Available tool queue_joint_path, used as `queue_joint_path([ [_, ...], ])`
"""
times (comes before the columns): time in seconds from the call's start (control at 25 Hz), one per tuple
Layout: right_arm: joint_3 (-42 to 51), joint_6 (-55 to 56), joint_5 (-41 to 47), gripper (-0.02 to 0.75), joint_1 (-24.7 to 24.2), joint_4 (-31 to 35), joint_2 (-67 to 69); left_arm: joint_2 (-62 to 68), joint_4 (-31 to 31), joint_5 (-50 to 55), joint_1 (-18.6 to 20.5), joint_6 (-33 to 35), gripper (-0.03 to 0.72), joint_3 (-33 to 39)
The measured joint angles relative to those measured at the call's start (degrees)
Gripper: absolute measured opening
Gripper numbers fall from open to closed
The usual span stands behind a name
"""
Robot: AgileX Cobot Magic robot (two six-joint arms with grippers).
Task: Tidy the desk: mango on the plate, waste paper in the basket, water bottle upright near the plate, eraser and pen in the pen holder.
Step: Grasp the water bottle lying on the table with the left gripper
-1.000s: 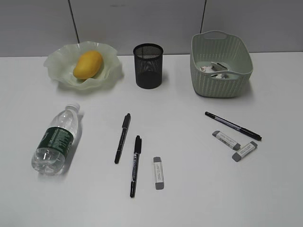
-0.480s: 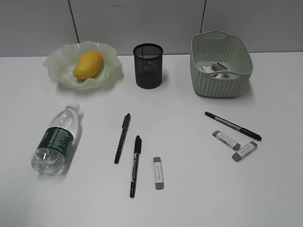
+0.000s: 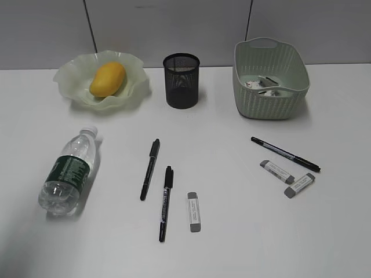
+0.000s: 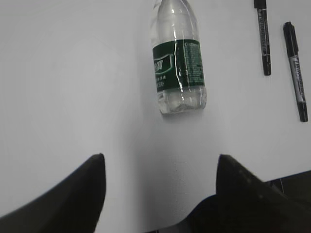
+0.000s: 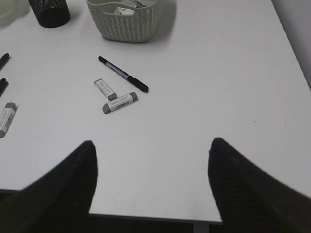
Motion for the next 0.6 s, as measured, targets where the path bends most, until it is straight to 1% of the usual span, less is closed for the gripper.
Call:
queue_joint_path([
  [0.28,0.0,0.05,0.0,0.562,0.0,0.0,0.0,16.79,0.39,-3.63,-4.0,-1.75,0.536,-6.2],
  [0.36,0.0,0.05,0.0,0.562,0.0,0.0,0.0,21.14,1.63,-4.54,-5.82,-4.17,0.536,-8.88],
  [0.52,0.0,0.05,0.0,0.562,0.0,0.0,0.0,30.31,6.36,-5.48,-9.47,-9.32,0.536,-14.89],
  [0.6,0.0,0.05,0.0,0.562,0.0,0.0,0.0,34.92,6.83,-5.61,-11.0,-10.77,0.536,-17.21],
])
